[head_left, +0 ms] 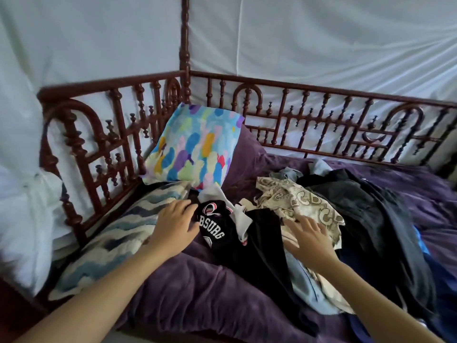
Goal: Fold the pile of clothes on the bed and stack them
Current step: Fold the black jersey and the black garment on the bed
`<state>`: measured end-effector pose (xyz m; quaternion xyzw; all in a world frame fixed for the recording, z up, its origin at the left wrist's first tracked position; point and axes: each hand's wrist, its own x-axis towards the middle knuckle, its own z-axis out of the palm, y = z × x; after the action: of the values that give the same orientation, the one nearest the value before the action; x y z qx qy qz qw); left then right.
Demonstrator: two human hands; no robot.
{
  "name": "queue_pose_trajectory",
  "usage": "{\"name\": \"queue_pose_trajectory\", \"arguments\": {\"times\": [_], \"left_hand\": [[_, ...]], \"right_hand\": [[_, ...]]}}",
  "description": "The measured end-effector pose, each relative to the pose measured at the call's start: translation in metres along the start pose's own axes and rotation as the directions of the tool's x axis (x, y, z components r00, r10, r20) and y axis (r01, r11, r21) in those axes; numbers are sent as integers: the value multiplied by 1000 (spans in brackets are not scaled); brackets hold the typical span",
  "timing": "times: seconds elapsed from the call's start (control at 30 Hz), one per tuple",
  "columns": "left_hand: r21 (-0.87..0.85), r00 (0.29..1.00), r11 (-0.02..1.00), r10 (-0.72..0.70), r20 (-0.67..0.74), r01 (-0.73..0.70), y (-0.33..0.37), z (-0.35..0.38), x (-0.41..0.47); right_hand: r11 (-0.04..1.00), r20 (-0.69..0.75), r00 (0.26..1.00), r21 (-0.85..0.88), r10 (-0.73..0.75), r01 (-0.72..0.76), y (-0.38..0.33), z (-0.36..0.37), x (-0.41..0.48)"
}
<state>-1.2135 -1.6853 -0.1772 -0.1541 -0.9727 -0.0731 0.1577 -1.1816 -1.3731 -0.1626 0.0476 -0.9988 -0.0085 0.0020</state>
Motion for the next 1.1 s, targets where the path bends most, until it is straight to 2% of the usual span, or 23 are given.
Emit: {"name": "queue_pose_trajectory", "arguments": {"times": [0.37,0.43,0.5,0.63,0.73,0.9,1.1], "left_hand": [[-102,994,991,-79,69,86,-1,74,88],[-180,984,971,-137,114,156,-3,97,79],[-244,949,930,-219,228,274,-7,119,73],[-244,868,891,-255,427,382,-18,156,66],[-267,823,854,-274,497,446,-31,174,73],[-381,837,805,-241,492,456,-47,202,102],[-380,829,815,-202,522,437,-67,236,143]], "right_hand": [[992,181,983,111,34,-55,42,48,111],[989,235,971,133,32,-65,38,69,117],[984,286,957,155,38,-86,33,90,119],[960,446,890,196,96,-202,22,129,115],[957,514,850,174,112,-231,13,143,118],[958,502,853,149,141,-246,8,147,165],[956,545,832,180,100,-232,-26,169,217]]}}
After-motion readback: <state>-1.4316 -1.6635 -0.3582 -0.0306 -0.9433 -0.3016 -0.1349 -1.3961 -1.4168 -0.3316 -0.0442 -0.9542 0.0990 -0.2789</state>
